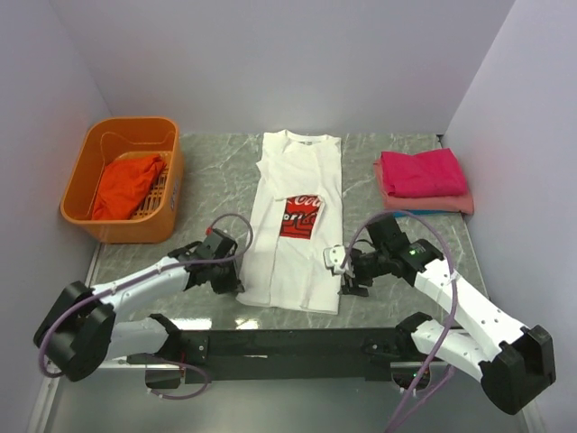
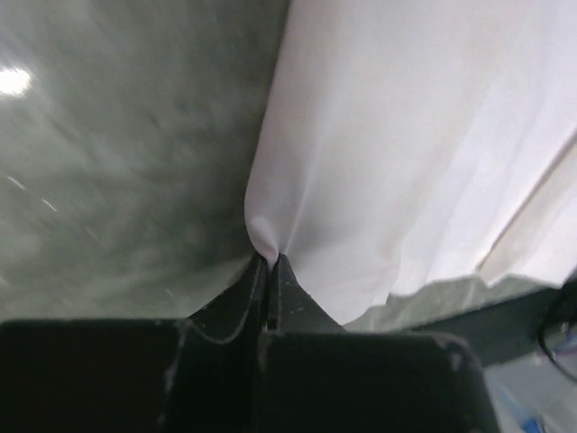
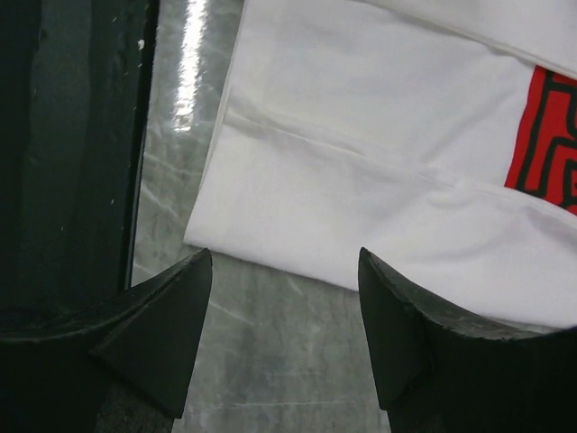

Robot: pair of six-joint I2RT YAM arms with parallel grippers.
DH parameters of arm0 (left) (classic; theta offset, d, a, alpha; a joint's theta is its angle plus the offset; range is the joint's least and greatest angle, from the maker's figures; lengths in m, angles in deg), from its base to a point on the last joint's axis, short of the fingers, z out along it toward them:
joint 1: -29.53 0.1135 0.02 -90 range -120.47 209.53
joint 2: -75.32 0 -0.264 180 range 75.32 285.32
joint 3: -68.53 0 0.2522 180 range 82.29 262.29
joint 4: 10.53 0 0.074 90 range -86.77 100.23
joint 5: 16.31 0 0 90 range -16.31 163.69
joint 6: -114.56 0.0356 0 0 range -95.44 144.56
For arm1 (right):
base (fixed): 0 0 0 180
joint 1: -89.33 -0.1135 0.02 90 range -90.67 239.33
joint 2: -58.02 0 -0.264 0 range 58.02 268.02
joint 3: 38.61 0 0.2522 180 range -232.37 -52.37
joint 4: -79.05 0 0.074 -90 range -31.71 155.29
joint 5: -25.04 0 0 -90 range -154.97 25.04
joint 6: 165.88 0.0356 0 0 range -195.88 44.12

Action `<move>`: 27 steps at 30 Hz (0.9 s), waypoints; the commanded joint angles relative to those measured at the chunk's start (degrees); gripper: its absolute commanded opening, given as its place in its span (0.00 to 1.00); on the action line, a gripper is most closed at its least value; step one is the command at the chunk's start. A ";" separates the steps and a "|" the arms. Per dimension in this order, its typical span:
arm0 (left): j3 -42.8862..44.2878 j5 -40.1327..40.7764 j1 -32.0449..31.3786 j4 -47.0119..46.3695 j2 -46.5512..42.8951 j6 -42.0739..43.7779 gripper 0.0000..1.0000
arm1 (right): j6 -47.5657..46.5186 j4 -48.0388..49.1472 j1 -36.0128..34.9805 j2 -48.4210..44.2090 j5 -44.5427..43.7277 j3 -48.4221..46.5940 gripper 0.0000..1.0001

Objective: Fold and stack the t-shirts
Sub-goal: Fold the tshirt

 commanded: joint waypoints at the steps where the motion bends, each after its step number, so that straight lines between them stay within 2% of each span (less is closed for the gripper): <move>1: -2.28 -3.73 -4.87 2.27 -3.75 -7.36 0.01 | -6.01 -0.49 -3.73 -2.48 -1.01 2.03 0.73; 5: -3.87 -4.86 -12.33 2.54 -8.40 -12.55 0.01 | -5.13 1.53 -6.64 -2.93 -3.91 4.32 0.73; 8: -4.22 -4.70 -15.33 2.62 -9.73 -14.67 0.01 | -4.16 2.42 -6.56 -3.63 -4.71 3.63 0.73; 9: -3.44 -3.83 -15.43 3.15 -10.52 -14.67 0.07 | -3.81 2.51 -6.56 -4.07 -4.62 3.19 0.73; 11: -1.94 1.50 -15.51 6.47 -14.45 -13.89 0.26 | -3.02 3.03 -6.12 -4.42 -6.20 1.78 0.73; 12: 0.15 3.72 -15.43 7.89 -16.22 -13.80 0.47 | -2.23 3.29 -5.77 -4.60 -6.72 1.34 0.73; 15: 3.76 12.49 -14.82 8.00 -22.73 -10.99 0.75 | 2.14 6.18 -2.27 -4.16 -7.17 -0.85 0.73; 16: 4.47 13.83 -13.85 7.12 -24.05 -7.59 0.79 | 3.04 6.63 -0.77 -3.90 -4.99 -2.43 0.73; 18: 6.05 14.03 -7.19 2.13 -23.27 -3.09 0.81 | 6.10 7.68 3.79 -2.50 -2.35 -3.84 0.73; 19: 6.24 9.24 -3.51 -0.68 -20.57 1.54 0.81 | 7.08 7.95 5.12 -2.05 -0.94 -5.24 0.72; 20: 6.24 5.97 4.44 -3.76 -18.63 3.41 0.81 | 8.14 8.30 6.26 -1.70 0.72 -5.78 0.72; 21: 6.24 2.81 8.00 -10.92 -16.43 5.00 0.79 | 11.63 10.05 7.41 -1.35 1.00 -6.13 0.72; 23: 7.20 -3.53 16.25 -17.12 -7.31 8.08 0.77 | 15.95 12.43 9.96 -1.08 1.09 -6.57 0.72; 24: 9.90 -5.38 18.30 -23.15 -3.36 8.44 0.72 | 19.80 14.09 10.49 -0.65 0.83 -6.66 0.72; 25: 11.67 -9.66 20.15 -24.95 5.30 8.35 0.68 | 22.53 14.89 11.63 -0.21 0.48 -7.27 0.72; 26: 14.04 -10.23 22.43 -26.71 9.82 8.01 0.63 | 25.43 15.68 12.16 0.41 -0.13 -7.97 0.71; 27: 20.06 -10.49 23.06 -26.73 14.30 7.65 0.57 | 30.94 16.12 12.77 2.06 -1.09 -8.76 0.70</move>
